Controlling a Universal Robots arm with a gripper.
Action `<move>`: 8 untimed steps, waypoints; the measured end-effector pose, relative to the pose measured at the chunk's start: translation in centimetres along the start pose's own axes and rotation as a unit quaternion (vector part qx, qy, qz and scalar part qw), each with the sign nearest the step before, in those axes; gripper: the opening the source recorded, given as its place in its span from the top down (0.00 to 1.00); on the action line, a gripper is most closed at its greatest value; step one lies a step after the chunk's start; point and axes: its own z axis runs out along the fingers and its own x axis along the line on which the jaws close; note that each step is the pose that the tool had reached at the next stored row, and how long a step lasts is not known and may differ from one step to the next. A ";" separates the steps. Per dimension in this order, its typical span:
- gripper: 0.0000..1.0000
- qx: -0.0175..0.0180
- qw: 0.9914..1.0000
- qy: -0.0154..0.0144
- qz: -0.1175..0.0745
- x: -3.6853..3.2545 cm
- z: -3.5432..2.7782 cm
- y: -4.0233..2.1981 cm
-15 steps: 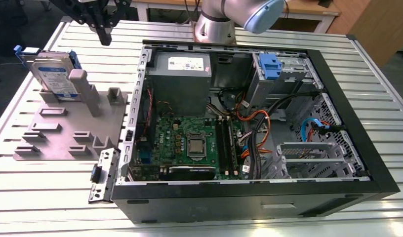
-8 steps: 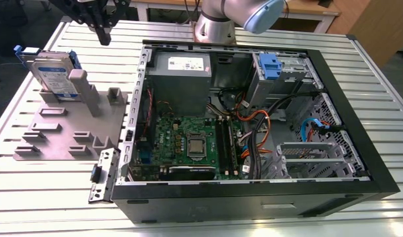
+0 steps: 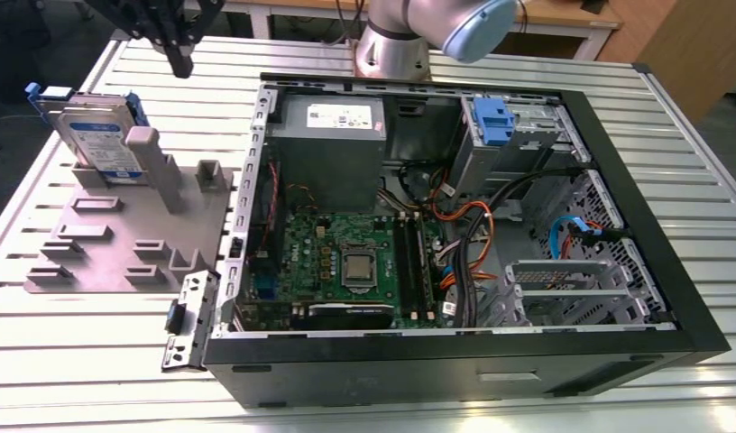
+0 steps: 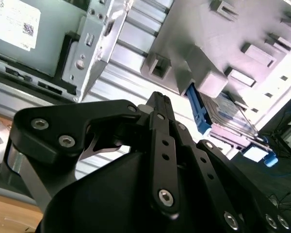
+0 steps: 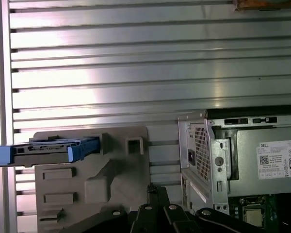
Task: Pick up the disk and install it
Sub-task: 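Reach for the disk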
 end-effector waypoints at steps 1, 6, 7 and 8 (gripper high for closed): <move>0.89 0.000 1.000 0.000 0.000 0.33 0.01 0.20; 0.89 0.000 1.000 0.000 0.000 2.55 0.06 0.54; 0.89 0.000 1.000 0.000 0.000 3.00 0.06 0.50; 0.89 0.000 1.000 0.000 0.000 3.45 0.06 0.47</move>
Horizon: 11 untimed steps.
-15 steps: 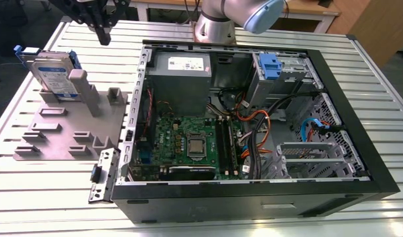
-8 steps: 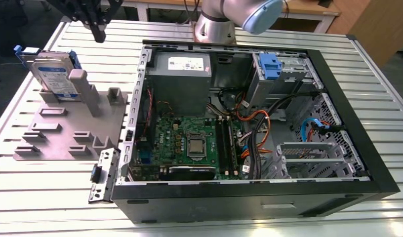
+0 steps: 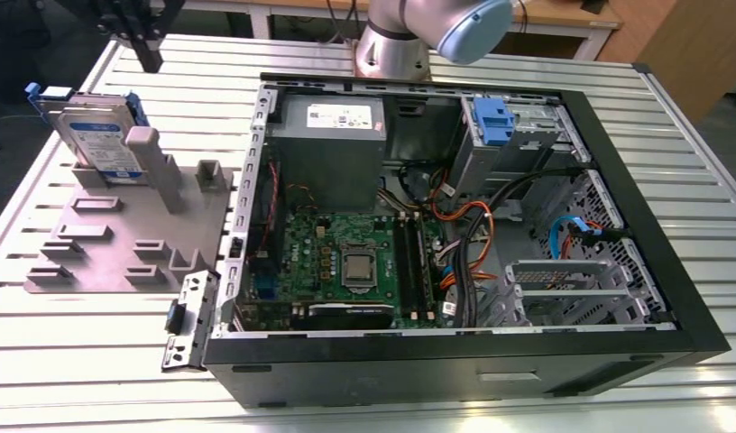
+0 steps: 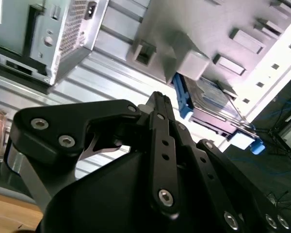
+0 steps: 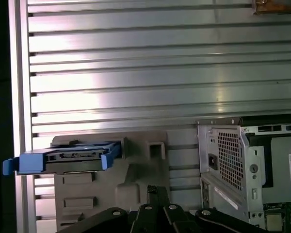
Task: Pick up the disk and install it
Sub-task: 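Reach for the disk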
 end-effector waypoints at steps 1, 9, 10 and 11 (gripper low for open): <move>0.89 0.000 1.000 0.000 0.000 0.45 0.01 -0.04; 0.89 0.000 1.000 0.000 0.000 2.20 0.03 -0.17; 0.89 0.000 1.000 0.000 0.000 2.20 0.03 -0.17; 0.89 0.000 1.000 0.000 0.000 2.20 0.03 -0.17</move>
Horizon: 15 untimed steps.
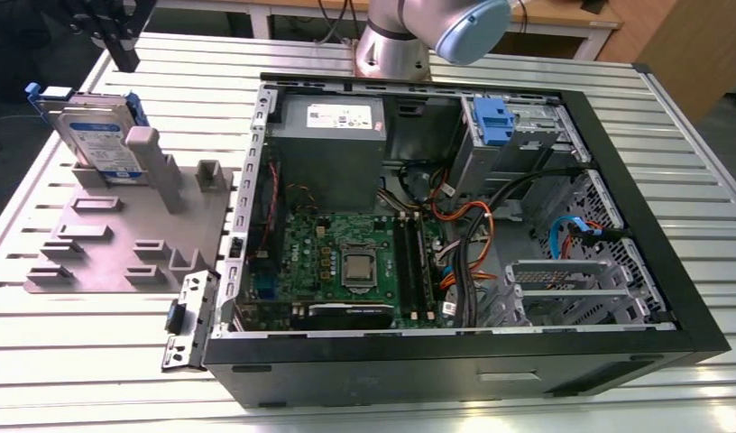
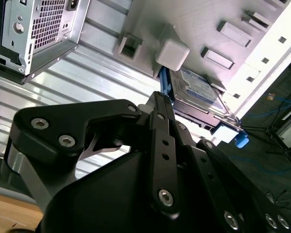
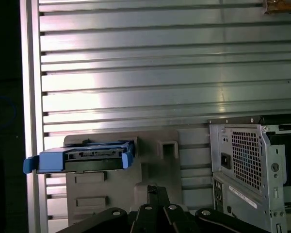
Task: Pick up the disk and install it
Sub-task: 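Reach for the disk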
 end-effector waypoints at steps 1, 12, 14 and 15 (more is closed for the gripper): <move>0.89 0.000 1.000 0.000 0.000 0.00 0.00 0.00; 0.89 0.000 1.000 0.000 0.000 0.82 0.00 -0.06; 0.89 0.000 1.000 0.000 0.000 1.74 0.04 -0.13; 0.89 0.000 1.000 0.000 0.000 2.18 0.04 -0.17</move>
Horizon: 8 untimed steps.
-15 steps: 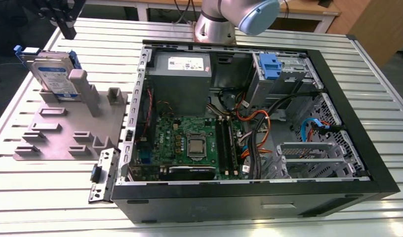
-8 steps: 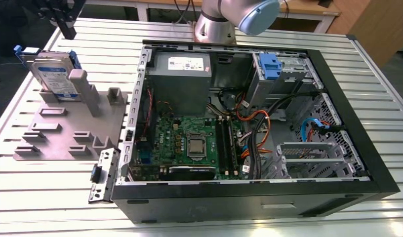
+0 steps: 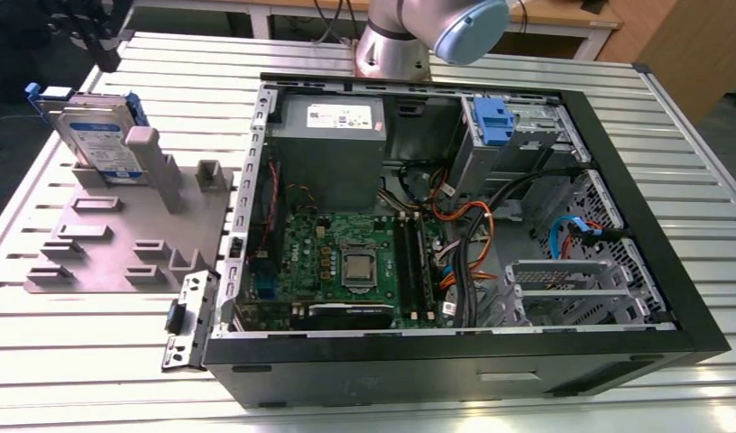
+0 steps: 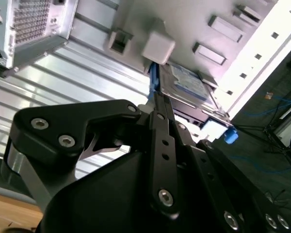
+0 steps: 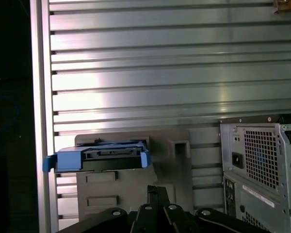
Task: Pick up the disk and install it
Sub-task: 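Reach for the disk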
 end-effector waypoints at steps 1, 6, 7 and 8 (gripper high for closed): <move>0.89 0.000 1.000 0.000 0.000 0.45 0.01 -0.03; 0.89 0.000 1.000 0.000 0.000 2.70 0.07 -0.21; 0.89 0.000 1.000 0.000 0.000 3.00 0.08 -0.23; 0.89 0.000 1.000 0.000 0.000 3.11 0.08 -0.24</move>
